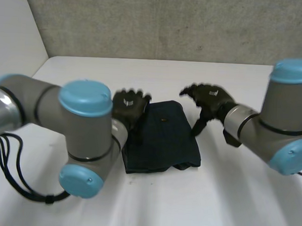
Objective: Fold the shorts.
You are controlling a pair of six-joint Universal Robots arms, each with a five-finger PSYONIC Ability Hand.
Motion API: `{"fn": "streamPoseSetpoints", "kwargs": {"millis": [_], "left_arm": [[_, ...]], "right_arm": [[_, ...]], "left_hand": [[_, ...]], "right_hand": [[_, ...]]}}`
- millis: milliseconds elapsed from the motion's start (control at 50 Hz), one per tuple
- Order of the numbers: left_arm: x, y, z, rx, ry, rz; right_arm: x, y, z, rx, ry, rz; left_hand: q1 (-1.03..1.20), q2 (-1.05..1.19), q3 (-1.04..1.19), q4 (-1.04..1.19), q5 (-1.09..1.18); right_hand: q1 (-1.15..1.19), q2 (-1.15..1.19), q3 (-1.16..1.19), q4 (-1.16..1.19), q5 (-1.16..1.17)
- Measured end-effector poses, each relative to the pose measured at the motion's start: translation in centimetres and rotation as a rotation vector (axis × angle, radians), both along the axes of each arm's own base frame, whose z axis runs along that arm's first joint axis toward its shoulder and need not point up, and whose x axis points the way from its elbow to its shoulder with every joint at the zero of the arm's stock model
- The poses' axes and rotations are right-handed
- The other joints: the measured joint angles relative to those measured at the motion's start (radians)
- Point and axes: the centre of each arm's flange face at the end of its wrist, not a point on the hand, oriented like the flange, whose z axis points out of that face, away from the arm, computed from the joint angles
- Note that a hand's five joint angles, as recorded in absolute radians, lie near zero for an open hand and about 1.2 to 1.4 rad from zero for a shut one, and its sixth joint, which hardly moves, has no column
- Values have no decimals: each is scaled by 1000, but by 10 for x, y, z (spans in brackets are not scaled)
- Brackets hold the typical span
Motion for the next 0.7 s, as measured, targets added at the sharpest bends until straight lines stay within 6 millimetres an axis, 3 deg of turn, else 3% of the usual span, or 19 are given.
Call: {"fn": "streamPoseSetpoints", "kwargs": {"millis": [20, 40, 80, 160, 260, 300, 340, 360, 380, 500, 540, 560, 640, 700], "left_arm": [[2, 2, -18, 69, -21, 22], [2, 2, -18, 69, -21, 22], [5, 2, -38, 128, -59, 56], [7, 0, -50, 136, -125, 67], [9, -1, -50, 103, -204, 53], [9, -1, -49, 94, -214, 50], [9, -2, -35, 58, -213, 46], [9, -2, -35, 58, -213, 46], [10, -3, -13, 15, -184, 50], [26, -8, 64, -127, -56, 96], [38, -9, 100, -188, -2, 127], [40, -9, 105, -195, 4, 131], [71, -5, 158, -238, 52, 193], [87, -3, 174, -213, 57, 228]], "right_arm": [[0, -1, -3, 2, 11, 1], [0, -1, -3, 2, 11, 1], [4, -10, -49, 35, 157, 13], [6, -11, -69, 44, 229, 14], [7, -9, -66, 12, 270, 14], [8, -9, -58, -9, 269, 13], [8, -8, -36, -62, 253, 10], [8, -8, -36, -62, 253, 10], [8, -7, -15, -111, 230, 4], [4, -3, 48, -256, 137, -66], [-3, -1, 84, -328, 80, -144], [-4, 0, 87, -334, 75, -154], [-20, 7, 129, -376, 29, -280], [-28, 12, 141, -367, 25, -324]], "left_hand": [[0, 0, 0, 0, 0], [0, 0, 0, 0, 0], [0, 0, 0, 0, 0], [0, 0, 0, 0, 0], [0, 0, 0, 0, -2], [0, 0, 0, 0, -1], [0, 0, 0, 0, -2], [0, 0, 0, 0, -2], [0, 0, 0, 0, -2], [0, 0, 0, 0, -2], [0, 0, 0, 0, -2], [1, 0, 0, 0, -2], [0, 0, 0, 0, -2], [0, 0, 0, 0, -2]], "right_hand": [[0, 0, 0, 0, 0], [0, 0, 0, 0, 0], [0, 0, 0, 0, 0], [-22, 0, 0, 0, 0], [-43, 0, 0, 0, 0], [-43, 0, 0, 0, 0], [-43, 0, 0, 0, -2], [-43, 0, 0, 0, -2], [-43, 0, 0, 0, -2], [-43, 0, 0, 0, -2], [-43, 0, 0, 0, -2], [-43, 0, 0, 0, -2], [-43, 0, 0, 0, -2], [-43, 0, 0, 0, -2]]}}
